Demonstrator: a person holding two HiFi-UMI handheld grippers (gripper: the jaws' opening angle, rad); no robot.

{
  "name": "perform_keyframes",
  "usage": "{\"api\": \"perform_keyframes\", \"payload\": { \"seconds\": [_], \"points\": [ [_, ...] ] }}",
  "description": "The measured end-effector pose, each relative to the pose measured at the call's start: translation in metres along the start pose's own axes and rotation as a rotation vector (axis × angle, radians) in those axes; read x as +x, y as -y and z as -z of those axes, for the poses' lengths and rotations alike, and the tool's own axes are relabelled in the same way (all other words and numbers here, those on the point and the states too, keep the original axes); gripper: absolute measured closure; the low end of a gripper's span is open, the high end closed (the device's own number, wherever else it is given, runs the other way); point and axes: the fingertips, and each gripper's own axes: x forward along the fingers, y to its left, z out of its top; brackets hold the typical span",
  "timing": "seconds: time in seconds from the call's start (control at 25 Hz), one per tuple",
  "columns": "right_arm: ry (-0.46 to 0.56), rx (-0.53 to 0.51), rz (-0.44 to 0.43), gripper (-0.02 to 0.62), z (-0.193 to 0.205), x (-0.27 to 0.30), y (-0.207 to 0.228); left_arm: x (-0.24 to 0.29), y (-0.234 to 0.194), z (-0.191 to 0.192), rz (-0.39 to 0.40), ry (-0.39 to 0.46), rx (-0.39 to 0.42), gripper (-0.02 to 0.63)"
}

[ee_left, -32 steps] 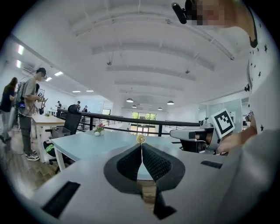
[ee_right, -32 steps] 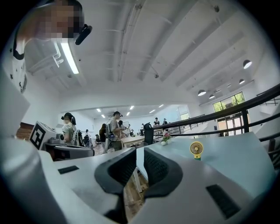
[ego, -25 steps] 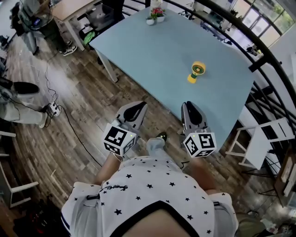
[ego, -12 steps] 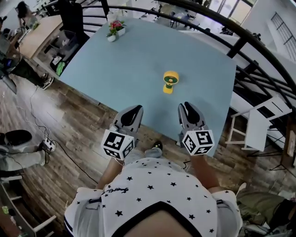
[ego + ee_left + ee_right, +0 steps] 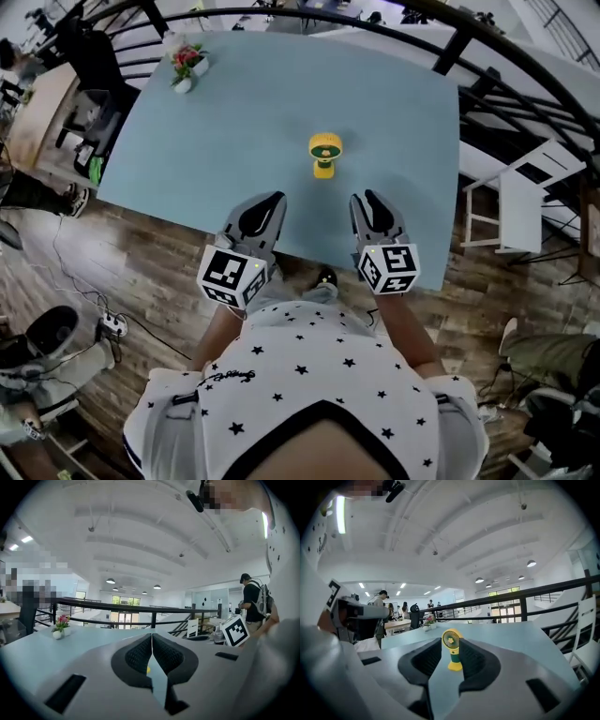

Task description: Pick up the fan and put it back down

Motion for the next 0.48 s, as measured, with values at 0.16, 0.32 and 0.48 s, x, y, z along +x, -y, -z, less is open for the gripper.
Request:
{"api": "perform_keyframes", "payload": {
  "seconds": [0.16,0.32,0.48],
  "points": [
    [-0.028,-0.008,0.061,0.49,0.017,0.018,0.0,0.005,-0.022,-0.002,0.024,-0.023,0.01,0.577],
    [-0.068,-0.013,0.101,0.457,0.037,0.038,-0.005,0.002,-0.044,0.003,0.026,-0.048,0.003,0.577],
    [-0.099,-0.01,0.127,0.428,0.053,0.062,-0.01,-0.003,-0.066,0.01,0.011,-0.073,-0.01,0.577]
  ]
}}
